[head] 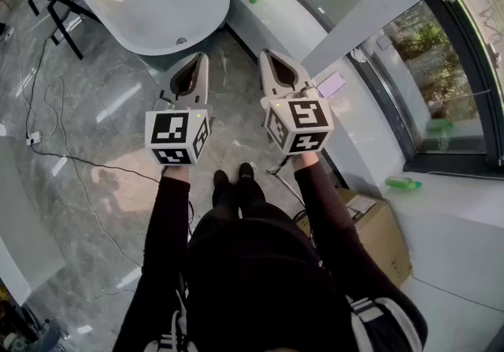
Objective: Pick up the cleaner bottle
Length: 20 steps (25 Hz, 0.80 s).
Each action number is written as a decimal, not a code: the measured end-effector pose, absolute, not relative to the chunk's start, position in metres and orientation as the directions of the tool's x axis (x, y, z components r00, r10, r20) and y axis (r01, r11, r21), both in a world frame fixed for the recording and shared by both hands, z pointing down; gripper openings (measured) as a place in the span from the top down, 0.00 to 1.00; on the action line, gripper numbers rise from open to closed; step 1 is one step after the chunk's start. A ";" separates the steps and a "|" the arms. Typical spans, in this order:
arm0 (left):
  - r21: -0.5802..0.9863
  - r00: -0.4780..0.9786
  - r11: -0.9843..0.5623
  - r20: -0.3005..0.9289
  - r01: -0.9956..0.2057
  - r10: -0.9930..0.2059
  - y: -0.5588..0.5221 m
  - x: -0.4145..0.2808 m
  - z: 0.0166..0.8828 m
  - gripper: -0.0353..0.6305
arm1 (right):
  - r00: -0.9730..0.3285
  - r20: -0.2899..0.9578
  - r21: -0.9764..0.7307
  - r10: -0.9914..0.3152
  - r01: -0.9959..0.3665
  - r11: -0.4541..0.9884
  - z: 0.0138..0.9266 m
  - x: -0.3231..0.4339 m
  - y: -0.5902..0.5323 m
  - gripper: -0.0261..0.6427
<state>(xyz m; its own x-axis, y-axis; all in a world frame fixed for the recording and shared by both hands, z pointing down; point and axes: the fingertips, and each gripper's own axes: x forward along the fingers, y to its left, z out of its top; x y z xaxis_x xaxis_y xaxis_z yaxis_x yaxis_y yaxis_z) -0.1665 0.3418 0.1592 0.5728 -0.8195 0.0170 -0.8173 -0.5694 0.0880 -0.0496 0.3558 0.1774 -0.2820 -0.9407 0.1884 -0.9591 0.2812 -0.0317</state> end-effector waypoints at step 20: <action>0.105 0.592 -0.588 0.007 -0.802 -0.806 0.350 -0.178 0.156 0.94 | -0.247 0.200 -0.081 -0.948 -0.969 0.235 0.187 -0.052 0.366 0.96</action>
